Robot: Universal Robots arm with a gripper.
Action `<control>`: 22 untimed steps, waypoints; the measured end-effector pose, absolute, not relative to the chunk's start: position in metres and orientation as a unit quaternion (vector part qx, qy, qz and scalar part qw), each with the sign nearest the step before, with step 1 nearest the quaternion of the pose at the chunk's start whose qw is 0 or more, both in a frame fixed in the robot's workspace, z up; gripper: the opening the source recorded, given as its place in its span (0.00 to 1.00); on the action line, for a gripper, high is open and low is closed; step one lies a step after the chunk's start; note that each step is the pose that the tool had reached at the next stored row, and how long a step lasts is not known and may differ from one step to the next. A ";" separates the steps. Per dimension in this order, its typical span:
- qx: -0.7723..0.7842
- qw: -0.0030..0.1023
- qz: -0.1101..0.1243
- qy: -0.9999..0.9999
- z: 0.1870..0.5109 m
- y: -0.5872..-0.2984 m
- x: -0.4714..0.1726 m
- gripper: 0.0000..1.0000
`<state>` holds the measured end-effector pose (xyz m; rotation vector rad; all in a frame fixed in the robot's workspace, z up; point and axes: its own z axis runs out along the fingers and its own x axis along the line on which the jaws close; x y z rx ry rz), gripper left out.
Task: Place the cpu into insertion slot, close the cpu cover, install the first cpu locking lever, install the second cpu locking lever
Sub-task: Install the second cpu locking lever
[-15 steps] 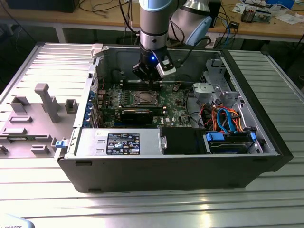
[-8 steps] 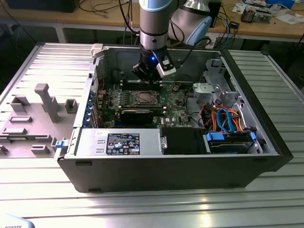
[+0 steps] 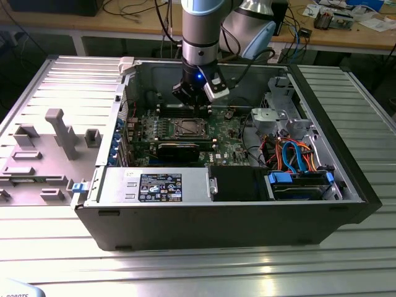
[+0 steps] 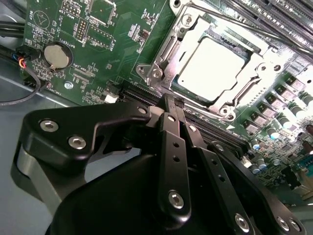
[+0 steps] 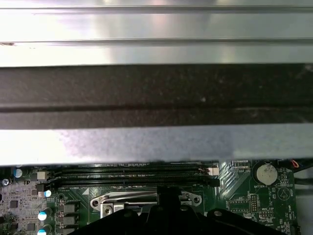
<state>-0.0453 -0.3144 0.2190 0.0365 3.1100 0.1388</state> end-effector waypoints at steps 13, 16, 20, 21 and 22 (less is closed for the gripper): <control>0.012 0.014 0.045 0.999 0.224 -0.324 -0.045 0.11; 0.012 0.014 0.045 0.999 0.228 -0.324 -0.045 0.11; 0.012 0.014 0.045 0.999 0.236 -0.324 -0.045 0.11; 0.012 0.014 0.045 0.999 0.238 -0.324 -0.045 0.11; 0.012 0.014 0.045 0.999 0.240 -0.324 -0.045 0.11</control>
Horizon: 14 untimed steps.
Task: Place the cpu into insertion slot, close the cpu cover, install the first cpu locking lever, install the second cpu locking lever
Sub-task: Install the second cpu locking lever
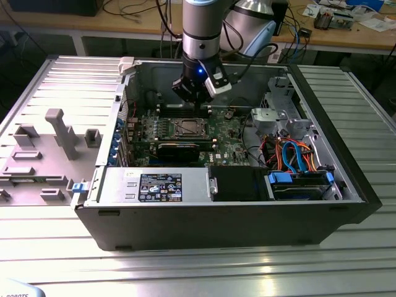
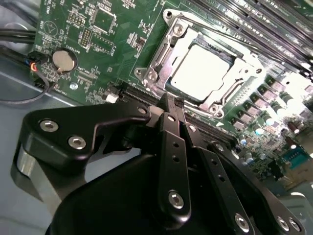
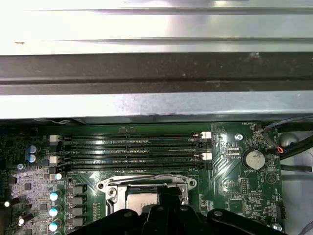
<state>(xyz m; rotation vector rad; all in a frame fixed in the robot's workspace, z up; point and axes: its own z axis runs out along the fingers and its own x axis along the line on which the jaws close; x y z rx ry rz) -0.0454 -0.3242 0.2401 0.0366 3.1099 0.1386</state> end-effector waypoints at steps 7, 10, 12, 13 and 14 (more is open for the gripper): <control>0.012 0.014 0.045 0.999 0.241 -0.333 -0.045 0.11; 0.012 0.014 0.045 0.999 0.241 -0.344 -0.045 0.11; 0.012 0.014 0.045 0.999 0.241 -0.347 -0.045 0.11; 0.012 0.014 0.045 0.999 0.241 -0.349 -0.045 0.11; 0.012 0.014 0.045 0.999 0.241 -0.350 -0.045 0.11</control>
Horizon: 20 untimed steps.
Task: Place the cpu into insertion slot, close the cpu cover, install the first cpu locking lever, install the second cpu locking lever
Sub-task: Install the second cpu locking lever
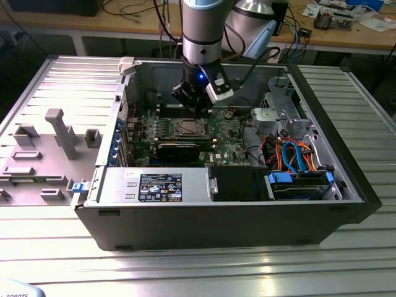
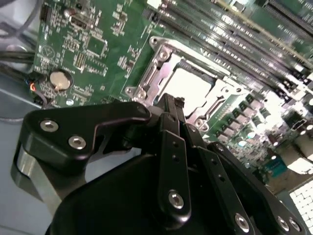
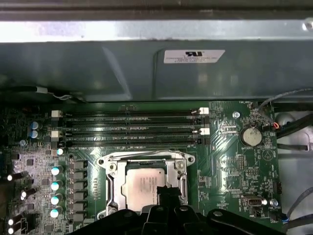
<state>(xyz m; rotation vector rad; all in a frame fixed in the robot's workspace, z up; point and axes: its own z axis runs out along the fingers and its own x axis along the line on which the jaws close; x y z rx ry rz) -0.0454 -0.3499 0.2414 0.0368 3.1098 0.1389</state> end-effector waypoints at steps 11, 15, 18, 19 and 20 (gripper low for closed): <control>0.011 0.014 0.013 1.000 0.252 -0.354 -0.045 0.11; 0.011 0.014 0.013 1.000 0.252 -0.361 -0.045 0.11; 0.011 0.014 0.013 1.000 0.252 -0.364 -0.045 0.11; 0.011 0.014 0.013 1.000 0.251 -0.365 -0.045 0.11; 0.011 0.014 0.013 1.000 0.251 -0.368 -0.046 0.11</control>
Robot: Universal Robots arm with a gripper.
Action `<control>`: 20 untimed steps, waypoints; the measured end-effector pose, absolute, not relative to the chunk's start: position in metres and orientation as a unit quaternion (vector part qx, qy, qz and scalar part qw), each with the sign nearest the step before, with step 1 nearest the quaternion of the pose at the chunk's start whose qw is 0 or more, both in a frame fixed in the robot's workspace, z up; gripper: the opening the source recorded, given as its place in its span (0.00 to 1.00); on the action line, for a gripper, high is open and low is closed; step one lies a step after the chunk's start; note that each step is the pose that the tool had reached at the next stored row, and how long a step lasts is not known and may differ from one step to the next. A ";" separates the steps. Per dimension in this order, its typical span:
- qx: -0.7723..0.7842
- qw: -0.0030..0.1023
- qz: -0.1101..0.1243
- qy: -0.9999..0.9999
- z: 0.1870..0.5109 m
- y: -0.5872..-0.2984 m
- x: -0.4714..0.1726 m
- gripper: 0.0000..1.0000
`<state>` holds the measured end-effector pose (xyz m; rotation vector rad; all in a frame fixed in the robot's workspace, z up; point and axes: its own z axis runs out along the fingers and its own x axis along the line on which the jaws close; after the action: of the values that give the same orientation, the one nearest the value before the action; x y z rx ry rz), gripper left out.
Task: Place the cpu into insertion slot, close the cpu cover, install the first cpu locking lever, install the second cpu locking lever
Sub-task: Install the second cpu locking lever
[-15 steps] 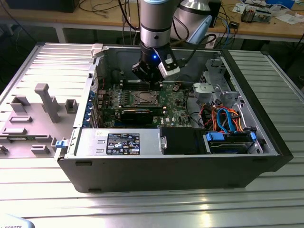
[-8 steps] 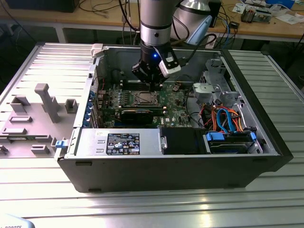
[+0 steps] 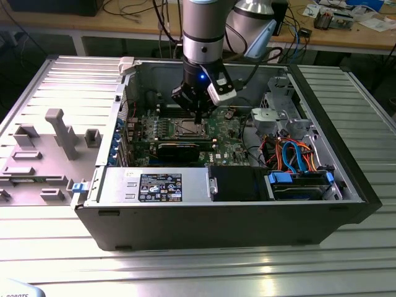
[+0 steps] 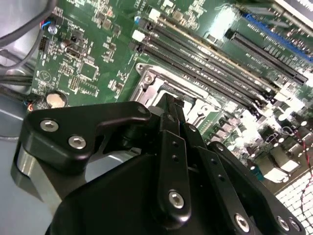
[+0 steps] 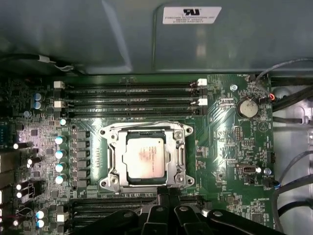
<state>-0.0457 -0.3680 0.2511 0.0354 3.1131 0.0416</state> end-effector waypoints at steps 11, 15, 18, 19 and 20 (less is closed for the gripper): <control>0.012 0.014 0.017 1.000 0.251 -0.374 -0.058 0.11; 0.012 0.014 0.017 1.000 0.250 -0.374 -0.058 0.11; 0.012 0.014 0.017 1.000 0.250 -0.374 -0.058 0.11; 0.012 0.014 0.017 1.000 0.250 -0.374 -0.058 0.11; 0.012 0.014 0.017 1.000 0.250 -0.374 -0.058 0.11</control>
<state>-0.0581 -0.3744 0.2500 0.0360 3.1130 0.0530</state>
